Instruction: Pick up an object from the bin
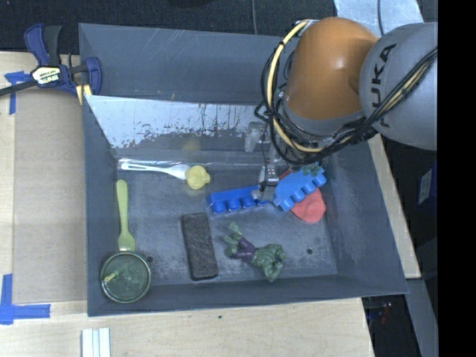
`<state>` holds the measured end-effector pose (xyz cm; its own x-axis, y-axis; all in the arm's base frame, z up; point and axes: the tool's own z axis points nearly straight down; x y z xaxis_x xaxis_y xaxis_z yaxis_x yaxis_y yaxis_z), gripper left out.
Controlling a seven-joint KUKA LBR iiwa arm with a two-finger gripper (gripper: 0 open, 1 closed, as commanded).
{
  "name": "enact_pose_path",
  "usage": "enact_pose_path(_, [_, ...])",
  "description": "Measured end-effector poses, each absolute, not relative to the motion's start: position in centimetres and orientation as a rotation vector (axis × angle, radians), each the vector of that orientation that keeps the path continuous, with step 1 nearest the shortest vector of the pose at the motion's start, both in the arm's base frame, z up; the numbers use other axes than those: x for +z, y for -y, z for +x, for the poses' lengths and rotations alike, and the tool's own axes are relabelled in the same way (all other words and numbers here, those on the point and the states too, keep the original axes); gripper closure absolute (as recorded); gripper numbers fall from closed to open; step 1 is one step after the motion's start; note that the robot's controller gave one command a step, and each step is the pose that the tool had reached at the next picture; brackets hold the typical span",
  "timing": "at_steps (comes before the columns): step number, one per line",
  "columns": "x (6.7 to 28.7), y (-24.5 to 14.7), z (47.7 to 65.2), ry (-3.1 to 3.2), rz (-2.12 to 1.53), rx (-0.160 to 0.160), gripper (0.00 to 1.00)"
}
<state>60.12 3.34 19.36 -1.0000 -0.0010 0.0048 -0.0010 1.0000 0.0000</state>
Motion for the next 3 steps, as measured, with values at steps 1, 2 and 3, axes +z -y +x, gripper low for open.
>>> enact_pose_path(1, [19.9,-3.3,60.3,3.145,0.0,0.0,0.0])
enact_pose_path(2, [13.5,-1.7,59.7,3.147,0.094,0.0,0.0])
enact_pose_path(3, [10.5,-1.9,59.2,3.159,-0.122,-0.004,1.0])
